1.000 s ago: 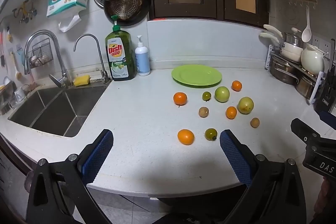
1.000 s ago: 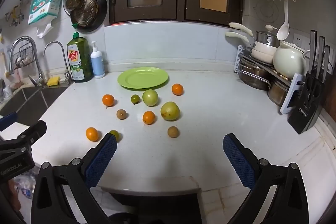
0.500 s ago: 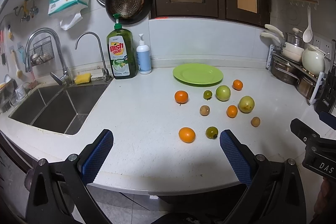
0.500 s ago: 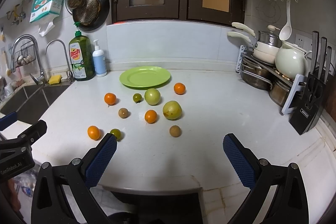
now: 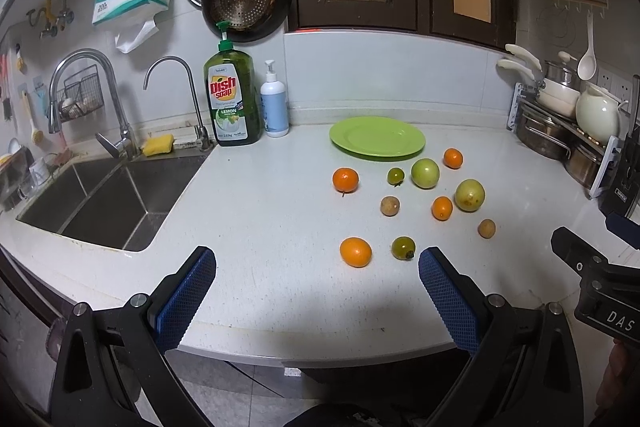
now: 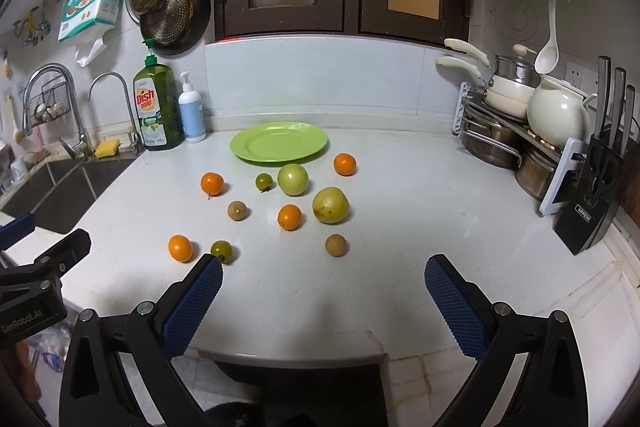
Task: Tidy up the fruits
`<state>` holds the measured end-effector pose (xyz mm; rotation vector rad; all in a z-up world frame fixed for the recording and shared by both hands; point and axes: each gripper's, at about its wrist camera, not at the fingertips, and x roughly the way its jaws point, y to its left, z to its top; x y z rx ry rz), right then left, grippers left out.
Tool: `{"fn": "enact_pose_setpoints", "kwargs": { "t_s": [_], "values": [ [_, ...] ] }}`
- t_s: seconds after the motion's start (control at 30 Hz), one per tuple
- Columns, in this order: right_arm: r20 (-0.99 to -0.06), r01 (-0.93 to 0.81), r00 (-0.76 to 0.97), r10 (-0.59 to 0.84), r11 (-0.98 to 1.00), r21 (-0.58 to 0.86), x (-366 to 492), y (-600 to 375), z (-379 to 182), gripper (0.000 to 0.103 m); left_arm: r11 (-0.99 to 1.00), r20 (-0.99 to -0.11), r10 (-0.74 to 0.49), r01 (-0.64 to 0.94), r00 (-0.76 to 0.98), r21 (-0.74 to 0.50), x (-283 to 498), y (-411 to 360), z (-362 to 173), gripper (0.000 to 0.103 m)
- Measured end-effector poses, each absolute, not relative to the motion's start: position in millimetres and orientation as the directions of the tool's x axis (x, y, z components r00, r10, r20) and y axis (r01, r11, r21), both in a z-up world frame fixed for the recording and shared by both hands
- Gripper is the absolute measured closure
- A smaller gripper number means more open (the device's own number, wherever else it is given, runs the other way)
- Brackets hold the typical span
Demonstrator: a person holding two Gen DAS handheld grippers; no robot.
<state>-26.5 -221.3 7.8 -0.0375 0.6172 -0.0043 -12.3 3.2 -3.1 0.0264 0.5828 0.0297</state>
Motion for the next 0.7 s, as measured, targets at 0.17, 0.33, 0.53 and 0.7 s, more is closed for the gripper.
{"fn": "enact_pose_setpoints", "kwargs": {
  "t_s": [0.17,0.33,0.53,0.7],
  "values": [
    [-0.579,-0.009,0.815,-0.013,0.999,-0.035,-27.1,-221.3,7.6,0.001,0.999,-0.550,0.035,-0.020,0.835,0.034,-12.3,3.6,-2.9,0.000],
    [-0.580,-0.008,0.815,-0.013,0.999,-0.035,-26.9,-221.2,7.9,0.001,0.999,-0.549,0.034,-0.020,0.835,0.033,-12.7,4.5,-3.1,0.000],
    [-0.580,-0.009,0.814,-0.013,0.999,-0.035,-27.1,-220.6,7.6,0.001,0.999,-0.549,0.034,-0.019,0.835,0.033,-12.6,4.6,-3.1,0.000],
    [-0.580,-0.008,0.815,-0.013,0.999,-0.035,-27.2,-221.0,7.4,0.001,0.999,-0.549,0.034,-0.020,0.835,0.033,-12.7,4.5,-3.1,0.000]
  ]
}}
